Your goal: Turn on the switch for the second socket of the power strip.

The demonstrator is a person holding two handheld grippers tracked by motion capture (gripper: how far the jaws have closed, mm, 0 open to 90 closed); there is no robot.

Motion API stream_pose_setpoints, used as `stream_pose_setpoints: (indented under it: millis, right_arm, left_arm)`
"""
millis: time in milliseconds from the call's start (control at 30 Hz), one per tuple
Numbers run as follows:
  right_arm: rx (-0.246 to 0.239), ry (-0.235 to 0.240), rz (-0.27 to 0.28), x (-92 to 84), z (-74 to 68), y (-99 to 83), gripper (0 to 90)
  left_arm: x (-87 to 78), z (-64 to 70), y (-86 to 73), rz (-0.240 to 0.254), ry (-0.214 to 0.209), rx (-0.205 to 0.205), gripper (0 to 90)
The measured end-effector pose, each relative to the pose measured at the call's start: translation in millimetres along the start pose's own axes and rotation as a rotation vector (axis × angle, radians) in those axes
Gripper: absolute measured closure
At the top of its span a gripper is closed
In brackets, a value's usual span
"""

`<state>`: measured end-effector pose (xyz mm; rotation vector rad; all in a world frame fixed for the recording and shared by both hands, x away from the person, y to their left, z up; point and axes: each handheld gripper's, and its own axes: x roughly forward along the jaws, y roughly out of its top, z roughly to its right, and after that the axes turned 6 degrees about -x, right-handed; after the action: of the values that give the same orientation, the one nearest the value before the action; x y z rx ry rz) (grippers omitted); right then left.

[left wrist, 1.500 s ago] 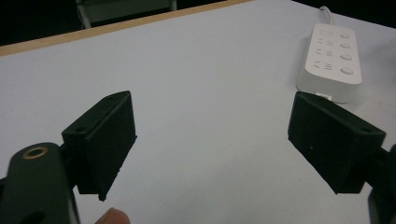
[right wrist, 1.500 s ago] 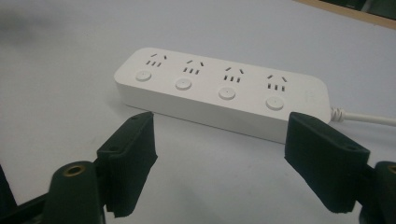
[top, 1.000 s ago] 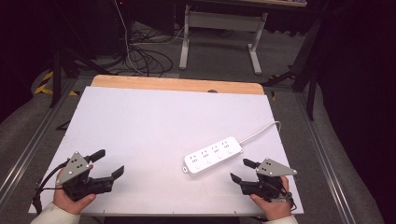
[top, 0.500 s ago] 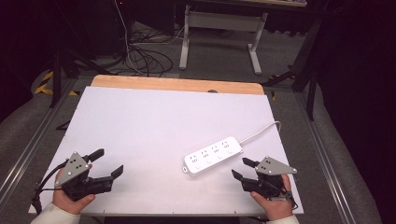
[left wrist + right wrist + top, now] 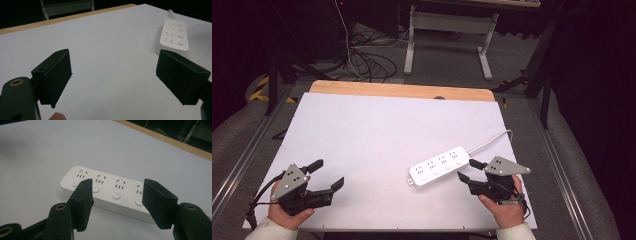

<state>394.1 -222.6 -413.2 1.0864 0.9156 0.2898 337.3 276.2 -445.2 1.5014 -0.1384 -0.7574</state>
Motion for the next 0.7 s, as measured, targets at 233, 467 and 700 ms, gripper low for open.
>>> stream_pose_setpoints:
  millis: [233,467,700]
  right_arm:
    - [0.000,0.006,0.005,8.9,4.5,10.1,42.9]
    - [0.004,0.015,-0.003,18.3,8.3,18.2,44.1]
    - [0.003,0.022,-0.011,27.4,9.6,25.6,45.6]
  left_arm:
    - [0.1,0.2,0.0,0.002,0.000,0.003,13.6]
    - [0.0,0.0,0.1,0.002,0.002,0.009,13.6]
    - [0.1,0.4,-0.1,0.000,0.002,0.004,13.6]
